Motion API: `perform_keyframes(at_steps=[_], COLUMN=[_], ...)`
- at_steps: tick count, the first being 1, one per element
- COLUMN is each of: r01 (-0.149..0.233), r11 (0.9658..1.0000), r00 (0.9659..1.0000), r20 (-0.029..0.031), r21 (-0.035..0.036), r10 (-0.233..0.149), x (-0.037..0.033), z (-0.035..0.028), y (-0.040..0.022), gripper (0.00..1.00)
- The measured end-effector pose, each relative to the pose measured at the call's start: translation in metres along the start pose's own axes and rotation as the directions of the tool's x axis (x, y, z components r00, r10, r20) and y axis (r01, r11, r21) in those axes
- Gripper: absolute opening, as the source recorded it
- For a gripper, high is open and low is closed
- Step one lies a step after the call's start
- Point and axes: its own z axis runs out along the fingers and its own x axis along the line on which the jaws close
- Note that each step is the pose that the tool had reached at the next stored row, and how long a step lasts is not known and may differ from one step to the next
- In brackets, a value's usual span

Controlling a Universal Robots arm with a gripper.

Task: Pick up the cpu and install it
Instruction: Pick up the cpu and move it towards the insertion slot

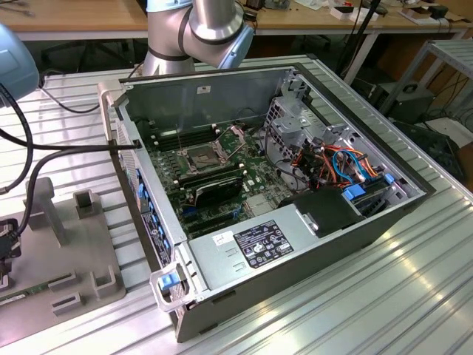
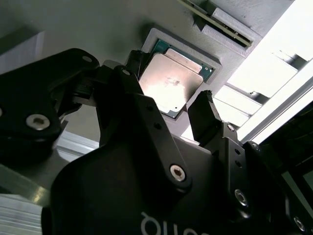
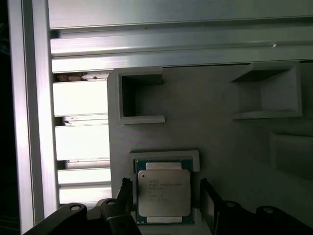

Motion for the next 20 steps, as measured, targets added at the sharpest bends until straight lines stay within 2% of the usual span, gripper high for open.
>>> perform_keyframes(at_steps=[5,9,17,20], r01=[0.001,0.038,0.049,0.068], r11=[1.0,0.9993,0.9988,0.9977], r00=[1.0,0.9993,0.9988,0.9977], r20=[-0.0001,-0.001,-0.0014,-0.0019], r21=[0.0,0.0,0.0001,0.0001], r10=[-0.001,-0.038,-0.049,-0.068], x=[-0.0001,0.0,0.0002,0.0002], z=[0.0012,0.0017,0.002,0.0028], y=[0.0001,0.0003,0.0029,0.0029], gripper=[0.66,0.66,0.66,0.66])
